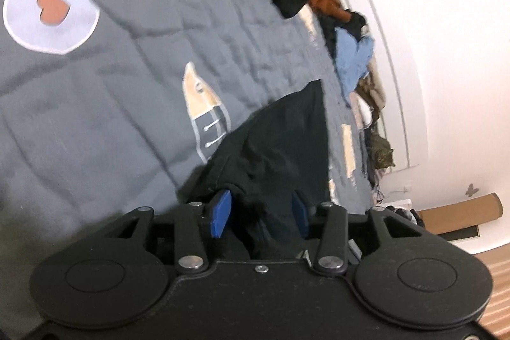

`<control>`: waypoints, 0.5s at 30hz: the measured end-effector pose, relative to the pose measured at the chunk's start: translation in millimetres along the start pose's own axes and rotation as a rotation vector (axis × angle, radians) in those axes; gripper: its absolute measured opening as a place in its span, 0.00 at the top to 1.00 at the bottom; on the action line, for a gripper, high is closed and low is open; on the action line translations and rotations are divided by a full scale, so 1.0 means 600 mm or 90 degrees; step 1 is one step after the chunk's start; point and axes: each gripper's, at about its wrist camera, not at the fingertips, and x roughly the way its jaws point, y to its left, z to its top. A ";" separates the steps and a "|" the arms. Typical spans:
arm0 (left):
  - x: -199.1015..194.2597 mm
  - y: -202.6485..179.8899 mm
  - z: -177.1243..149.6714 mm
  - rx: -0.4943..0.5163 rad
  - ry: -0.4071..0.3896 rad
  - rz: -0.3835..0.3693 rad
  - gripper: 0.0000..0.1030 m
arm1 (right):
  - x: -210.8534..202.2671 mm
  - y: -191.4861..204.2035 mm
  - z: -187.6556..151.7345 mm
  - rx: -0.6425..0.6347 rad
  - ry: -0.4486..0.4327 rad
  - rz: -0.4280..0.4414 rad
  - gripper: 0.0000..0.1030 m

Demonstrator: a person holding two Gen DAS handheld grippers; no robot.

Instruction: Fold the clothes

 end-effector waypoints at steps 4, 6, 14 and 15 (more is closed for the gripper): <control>0.015 0.012 0.001 -0.025 0.013 0.009 0.59 | 0.000 0.001 -0.002 -0.002 -0.001 -0.001 0.96; 0.020 0.012 0.001 -0.021 0.011 0.017 0.57 | -0.001 0.000 -0.001 -0.001 -0.001 0.000 0.96; 0.028 0.018 0.002 -0.025 -0.005 0.025 0.86 | -0.003 0.001 -0.004 -0.005 -0.006 -0.011 0.96; 0.024 0.016 0.000 -0.016 -0.008 0.029 0.92 | -0.004 0.000 -0.003 -0.004 -0.009 -0.015 0.96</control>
